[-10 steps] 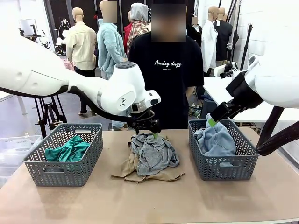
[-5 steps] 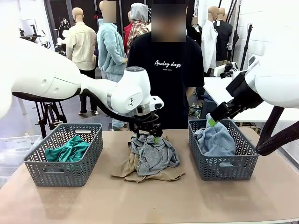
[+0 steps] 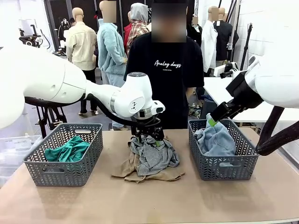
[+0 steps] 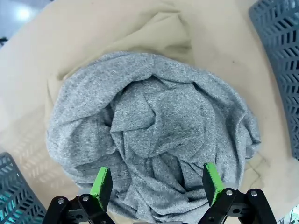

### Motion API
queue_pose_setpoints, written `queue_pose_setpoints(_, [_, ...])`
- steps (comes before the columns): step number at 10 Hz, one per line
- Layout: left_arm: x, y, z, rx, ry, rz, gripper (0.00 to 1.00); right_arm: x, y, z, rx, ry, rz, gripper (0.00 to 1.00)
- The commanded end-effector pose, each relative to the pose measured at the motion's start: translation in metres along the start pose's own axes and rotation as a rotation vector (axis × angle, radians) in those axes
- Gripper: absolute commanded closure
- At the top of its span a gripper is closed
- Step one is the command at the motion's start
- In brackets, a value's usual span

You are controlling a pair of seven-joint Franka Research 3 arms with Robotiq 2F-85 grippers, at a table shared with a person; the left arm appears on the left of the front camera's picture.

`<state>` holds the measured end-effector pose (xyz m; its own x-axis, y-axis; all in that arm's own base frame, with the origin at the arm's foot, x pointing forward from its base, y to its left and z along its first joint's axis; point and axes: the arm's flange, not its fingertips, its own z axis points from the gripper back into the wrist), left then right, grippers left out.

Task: Sort the tops and bottoms.
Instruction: Lift clothes from the center of the table with your left hand.

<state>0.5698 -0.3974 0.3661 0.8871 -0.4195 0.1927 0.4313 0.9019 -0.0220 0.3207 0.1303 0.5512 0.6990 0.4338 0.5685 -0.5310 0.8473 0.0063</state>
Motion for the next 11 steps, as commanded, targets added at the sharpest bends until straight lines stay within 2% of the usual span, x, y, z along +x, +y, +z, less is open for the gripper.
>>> queue_pose_setpoints(1, [0.006,-0.002,-0.004,-0.023,0.033,-0.035,0.00,-0.002,-0.001,-0.001,-0.001,0.011,0.010,0.00])
queue_pose_setpoints(2, [0.007,-0.004,-0.007,-0.014,0.041,-0.044,0.10,-0.002,-0.001,-0.001,-0.001,0.011,0.010,0.00])
queue_pose_setpoints(7, [0.007,-0.010,-0.008,-0.004,0.056,-0.053,0.99,-0.002,-0.001,-0.001,-0.001,0.011,0.010,0.00])
queue_pose_setpoints(11, [0.003,-0.016,0.003,0.003,0.043,-0.041,1.00,-0.002,-0.001,-0.001,-0.001,0.011,0.010,0.00])
